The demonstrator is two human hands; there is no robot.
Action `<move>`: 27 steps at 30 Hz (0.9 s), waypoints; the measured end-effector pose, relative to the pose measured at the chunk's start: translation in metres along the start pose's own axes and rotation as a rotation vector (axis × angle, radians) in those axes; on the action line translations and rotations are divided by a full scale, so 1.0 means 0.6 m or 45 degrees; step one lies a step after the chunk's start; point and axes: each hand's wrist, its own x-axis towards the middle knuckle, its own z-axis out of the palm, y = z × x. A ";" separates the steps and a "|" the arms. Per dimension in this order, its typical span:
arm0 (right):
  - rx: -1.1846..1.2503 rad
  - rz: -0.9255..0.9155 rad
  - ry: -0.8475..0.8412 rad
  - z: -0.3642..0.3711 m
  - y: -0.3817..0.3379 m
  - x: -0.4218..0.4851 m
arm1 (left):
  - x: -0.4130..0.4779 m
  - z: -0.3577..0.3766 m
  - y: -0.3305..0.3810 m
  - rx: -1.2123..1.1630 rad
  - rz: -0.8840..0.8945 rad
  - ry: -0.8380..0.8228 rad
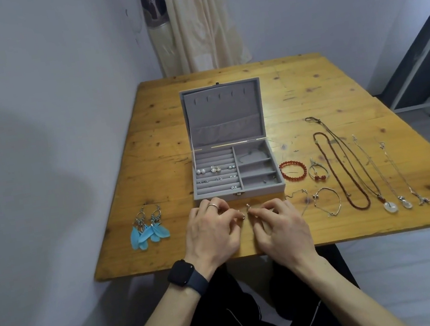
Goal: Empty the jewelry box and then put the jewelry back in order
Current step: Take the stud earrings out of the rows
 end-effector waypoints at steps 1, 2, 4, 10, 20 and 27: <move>0.006 -0.001 0.002 0.000 0.000 0.000 | -0.001 0.000 -0.001 -0.003 0.006 0.004; 0.018 -0.003 0.008 0.000 0.000 -0.001 | -0.001 0.000 -0.001 -0.009 0.009 0.016; 0.059 -0.001 0.020 -0.001 0.001 0.000 | 0.000 0.000 0.001 -0.027 -0.008 0.059; 0.057 0.011 0.036 0.000 -0.002 0.001 | 0.008 0.008 0.009 -0.018 -0.052 0.086; 0.042 0.014 0.029 0.000 -0.003 -0.001 | 0.015 0.022 0.014 -0.054 -0.083 0.078; 0.110 0.033 0.017 -0.010 -0.010 0.001 | 0.016 0.009 -0.001 -0.101 -0.092 0.109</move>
